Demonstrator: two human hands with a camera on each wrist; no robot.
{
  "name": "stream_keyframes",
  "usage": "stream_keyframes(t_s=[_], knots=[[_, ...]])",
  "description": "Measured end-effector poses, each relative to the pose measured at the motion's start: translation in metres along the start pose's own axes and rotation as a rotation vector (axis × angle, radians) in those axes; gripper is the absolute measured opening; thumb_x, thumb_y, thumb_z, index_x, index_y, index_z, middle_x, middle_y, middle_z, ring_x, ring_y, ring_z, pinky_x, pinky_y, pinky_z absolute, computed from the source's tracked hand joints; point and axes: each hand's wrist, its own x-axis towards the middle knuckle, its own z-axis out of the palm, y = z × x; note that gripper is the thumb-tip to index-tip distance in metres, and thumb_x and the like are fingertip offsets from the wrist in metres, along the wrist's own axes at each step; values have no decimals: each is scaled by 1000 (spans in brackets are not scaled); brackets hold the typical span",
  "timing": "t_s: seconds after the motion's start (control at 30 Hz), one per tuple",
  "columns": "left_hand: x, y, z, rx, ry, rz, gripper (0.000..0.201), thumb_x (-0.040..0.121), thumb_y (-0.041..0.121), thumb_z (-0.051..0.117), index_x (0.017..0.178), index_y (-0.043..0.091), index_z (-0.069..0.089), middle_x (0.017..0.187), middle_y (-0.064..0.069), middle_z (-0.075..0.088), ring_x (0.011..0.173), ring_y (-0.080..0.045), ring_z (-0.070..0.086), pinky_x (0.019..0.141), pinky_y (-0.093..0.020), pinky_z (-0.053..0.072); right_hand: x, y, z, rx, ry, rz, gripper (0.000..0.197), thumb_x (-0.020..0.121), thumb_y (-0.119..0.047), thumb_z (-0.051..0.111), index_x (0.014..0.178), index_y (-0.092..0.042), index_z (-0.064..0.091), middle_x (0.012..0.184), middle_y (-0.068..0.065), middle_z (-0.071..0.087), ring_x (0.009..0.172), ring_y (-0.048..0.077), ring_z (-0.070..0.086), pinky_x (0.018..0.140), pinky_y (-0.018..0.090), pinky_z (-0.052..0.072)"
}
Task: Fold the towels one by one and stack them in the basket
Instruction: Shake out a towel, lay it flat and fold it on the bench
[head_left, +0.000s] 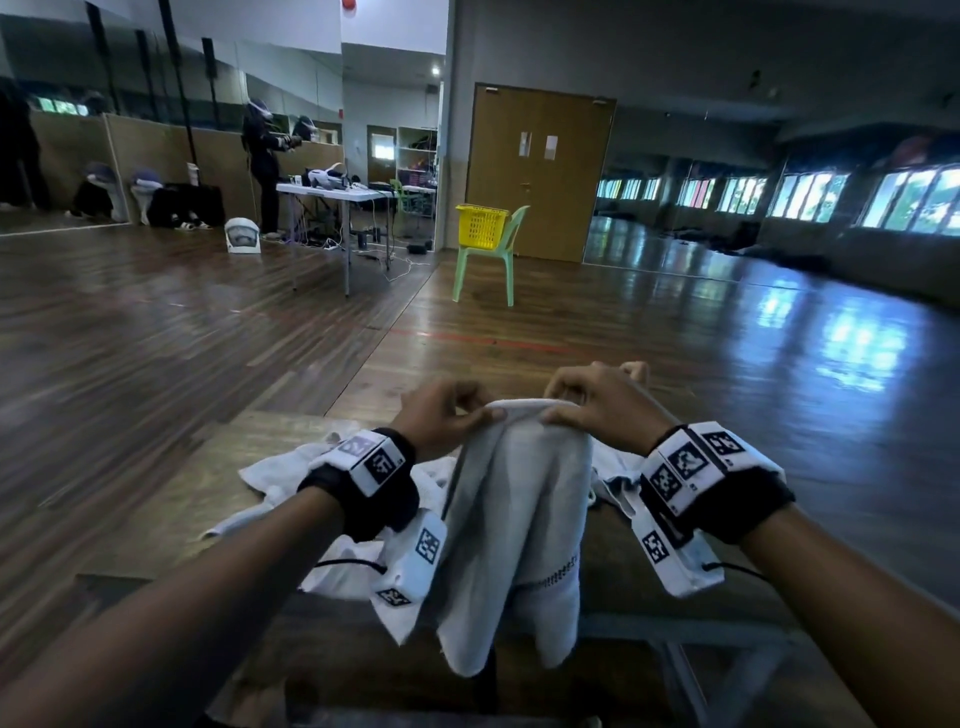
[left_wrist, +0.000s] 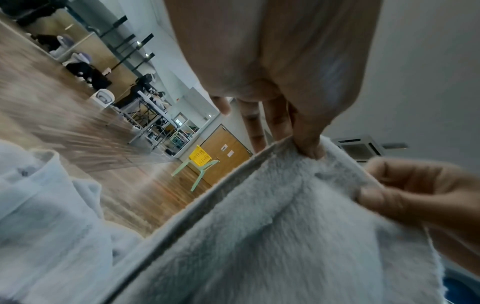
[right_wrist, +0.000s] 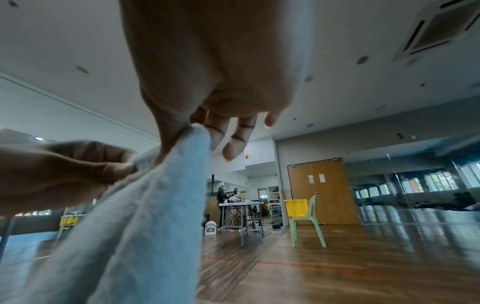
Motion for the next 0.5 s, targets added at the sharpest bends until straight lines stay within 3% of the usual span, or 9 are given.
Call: stream_keyframes(t_s=[0.1,0.17,0.23,0.27,0.37,0.4,0.5], knots=[[3,-8,-14,18,44,-5,33,65,74,56,70,42,62,64,13,61,69,-14,60,80,-47,52,-12,19,10,225,-150,68,27,59,-64,67,68,-40,61,68,-14,55,76,5,51,88,46,31],[2,-3,-29,13,73,-37,25,69,63,62,69,38,64,65,15,61,70,-9,58,80,-34,50,-21,29,18,342,-196,88,31,58,-63,68,74,-37,66,70,-13,61,72,4,53,90,49,38],[-2,1,-41,26,76,-41,17,77,45,70,72,29,67,68,12,62,68,-4,55,72,-24,43,-29,35,24,383,-207,108,29,60,-57,70,77,-33,68,70,-13,63,70,1,55,89,46,40],[-3,1,-46,24,73,-41,15,78,41,71,72,28,67,68,11,62,65,-1,55,71,-25,42,-32,35,24,409,-211,120,29,61,-54,71,78,-32,68,69,-12,63,69,1,56,87,44,40],[-4,-6,-55,12,177,-65,21,70,55,65,68,35,65,64,16,62,62,-1,54,76,-33,45,-40,33,22,456,-281,168,12,73,-26,77,81,-23,68,68,-9,60,68,6,54,77,33,39],[-3,-10,-57,-1,226,-88,21,70,55,64,68,34,65,63,16,61,62,-3,54,78,-35,47,-42,36,23,422,-287,167,10,73,-25,76,80,-25,68,69,-10,62,70,5,55,79,32,39],[-1,-12,-68,-44,381,-169,20,67,60,62,71,41,66,67,14,64,68,-11,57,86,-46,50,-49,49,26,298,-284,201,20,63,-46,68,76,-32,64,75,-9,69,77,2,60,92,44,39]])
